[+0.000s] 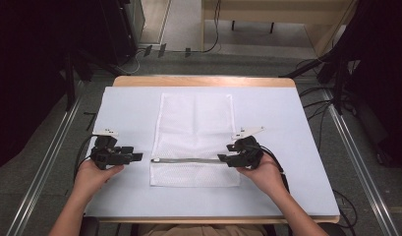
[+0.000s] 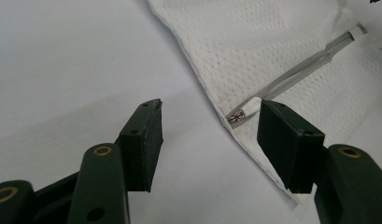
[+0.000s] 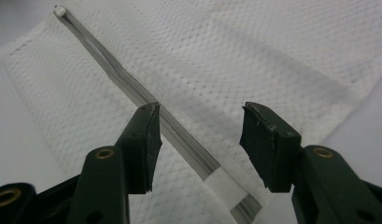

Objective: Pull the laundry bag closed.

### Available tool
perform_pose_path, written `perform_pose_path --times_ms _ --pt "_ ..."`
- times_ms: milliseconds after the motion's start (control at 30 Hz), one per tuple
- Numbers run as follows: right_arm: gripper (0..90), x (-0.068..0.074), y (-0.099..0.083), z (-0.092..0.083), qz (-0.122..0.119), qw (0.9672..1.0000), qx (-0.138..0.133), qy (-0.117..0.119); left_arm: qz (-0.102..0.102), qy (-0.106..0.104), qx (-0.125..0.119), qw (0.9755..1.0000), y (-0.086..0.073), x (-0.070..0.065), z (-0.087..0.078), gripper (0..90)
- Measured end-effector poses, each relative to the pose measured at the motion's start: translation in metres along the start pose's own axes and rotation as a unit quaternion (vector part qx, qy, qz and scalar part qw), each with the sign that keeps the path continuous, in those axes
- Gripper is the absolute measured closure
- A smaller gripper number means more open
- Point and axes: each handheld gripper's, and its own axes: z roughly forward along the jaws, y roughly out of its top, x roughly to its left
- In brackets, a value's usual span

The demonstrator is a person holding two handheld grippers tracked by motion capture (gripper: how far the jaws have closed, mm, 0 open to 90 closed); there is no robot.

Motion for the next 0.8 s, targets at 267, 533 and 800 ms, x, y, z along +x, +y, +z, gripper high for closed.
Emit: perform_pose_path --times_ms 267,533,800 --pt "50.5 0.013 0.009 0.008 -0.012 0.9999 0.004 0.011 0.001 0.004 -0.005 1.0 -0.001 0.001 -0.001 41.1" --pt "50.9 0.025 0.018 0.016 -0.023 0.9994 0.002 0.024 -0.001 -0.004 0.001 1.0 -0.001 0.001 -0.001 43.0" --pt "50.9 0.037 0.031 0.029 -0.041 0.9982 0.008 0.042 0.0 -0.002 -0.001 1.0 -0.002 0.001 -0.001 42.2"
